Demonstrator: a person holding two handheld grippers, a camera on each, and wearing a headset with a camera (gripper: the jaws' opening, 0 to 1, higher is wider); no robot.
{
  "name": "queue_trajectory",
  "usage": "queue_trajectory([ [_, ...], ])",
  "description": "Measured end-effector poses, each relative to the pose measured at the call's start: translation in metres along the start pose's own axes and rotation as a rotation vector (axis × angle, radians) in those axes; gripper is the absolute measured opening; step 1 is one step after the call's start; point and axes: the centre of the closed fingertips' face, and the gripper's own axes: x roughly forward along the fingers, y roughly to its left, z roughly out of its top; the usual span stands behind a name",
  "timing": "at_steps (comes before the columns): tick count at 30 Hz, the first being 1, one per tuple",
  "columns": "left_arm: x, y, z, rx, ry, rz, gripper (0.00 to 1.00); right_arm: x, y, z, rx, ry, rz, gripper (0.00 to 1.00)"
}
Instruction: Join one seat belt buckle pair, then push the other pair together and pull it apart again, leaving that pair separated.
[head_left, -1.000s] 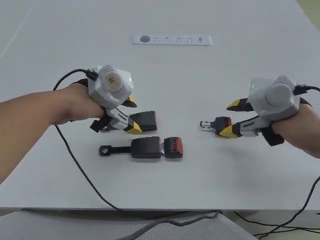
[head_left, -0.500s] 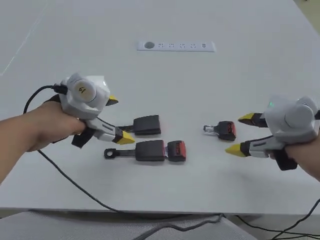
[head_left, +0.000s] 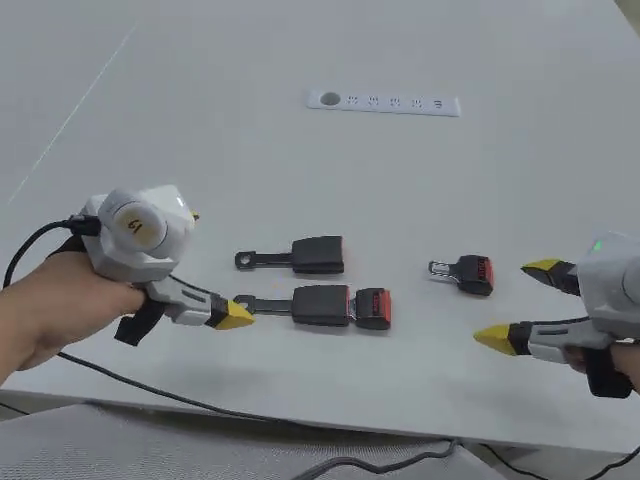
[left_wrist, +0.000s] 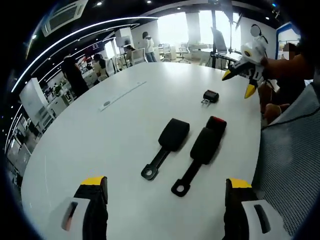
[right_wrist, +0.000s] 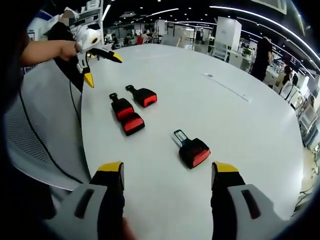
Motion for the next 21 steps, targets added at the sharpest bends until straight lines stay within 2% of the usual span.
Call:
queue_trajectory([
  [2,-0.004,0.003,-0.005,-0.013,-0.002,0.010,1.00,-0.008,0.004,0.003,0.006,-0.008,-0.013,0.73],
  [7,-0.015,-0.005,-0.012,-0.036,-0.007,0.021,1.00,-0.022,0.007,0.009,0.027,-0.027,-0.044,0.83],
  [12,-0.019,-0.011,-0.014,-0.062,-0.018,0.033,1.00,-0.019,0.001,0.006,0.047,-0.028,-0.065,0.94],
  [15,-0.019,-0.013,-0.019,-0.060,0.000,0.030,1.00,-0.019,0.000,0.008,0.051,-0.035,-0.079,1.00],
  [20,-0.022,-0.005,-0.025,-0.088,-0.011,0.040,1.00,-0.018,0.000,0.013,0.064,-0.056,-0.088,1.00],
  [21,-0.023,-0.007,-0.024,-0.090,-0.011,0.040,1.00,-0.018,0.000,0.014,0.062,-0.057,-0.092,1.00],
])
